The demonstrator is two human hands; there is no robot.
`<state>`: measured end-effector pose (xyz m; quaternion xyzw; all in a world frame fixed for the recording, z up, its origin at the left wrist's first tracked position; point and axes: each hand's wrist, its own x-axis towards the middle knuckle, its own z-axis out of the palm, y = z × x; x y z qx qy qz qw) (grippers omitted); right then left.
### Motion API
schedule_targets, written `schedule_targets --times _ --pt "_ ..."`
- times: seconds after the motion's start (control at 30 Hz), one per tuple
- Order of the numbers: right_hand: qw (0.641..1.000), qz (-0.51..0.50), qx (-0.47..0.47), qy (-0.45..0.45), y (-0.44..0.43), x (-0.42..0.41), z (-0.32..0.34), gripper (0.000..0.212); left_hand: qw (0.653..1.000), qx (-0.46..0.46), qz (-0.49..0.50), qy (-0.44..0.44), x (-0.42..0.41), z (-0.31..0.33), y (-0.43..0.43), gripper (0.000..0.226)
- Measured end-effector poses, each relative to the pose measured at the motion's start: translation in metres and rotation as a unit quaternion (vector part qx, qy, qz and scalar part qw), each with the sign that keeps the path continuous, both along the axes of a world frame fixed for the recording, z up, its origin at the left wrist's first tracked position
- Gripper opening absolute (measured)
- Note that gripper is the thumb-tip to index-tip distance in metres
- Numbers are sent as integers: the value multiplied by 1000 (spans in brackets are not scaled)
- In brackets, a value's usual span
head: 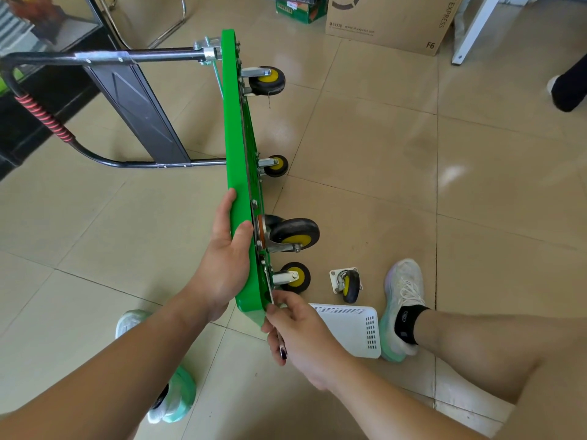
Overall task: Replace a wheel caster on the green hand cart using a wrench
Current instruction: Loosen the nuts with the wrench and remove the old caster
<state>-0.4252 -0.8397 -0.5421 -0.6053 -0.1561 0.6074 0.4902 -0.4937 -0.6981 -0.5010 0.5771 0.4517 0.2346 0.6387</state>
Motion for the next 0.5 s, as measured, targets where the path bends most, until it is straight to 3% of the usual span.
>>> schedule_targets --times 0.3,0.5 --pt "995 43 -30 -80 0 5 -16 29 1000 4 -4 7 0 0 1 50" --pt "999 -16 -32 12 -7 -2 -7 24 1000 3 -4 4 0 0 1 51"
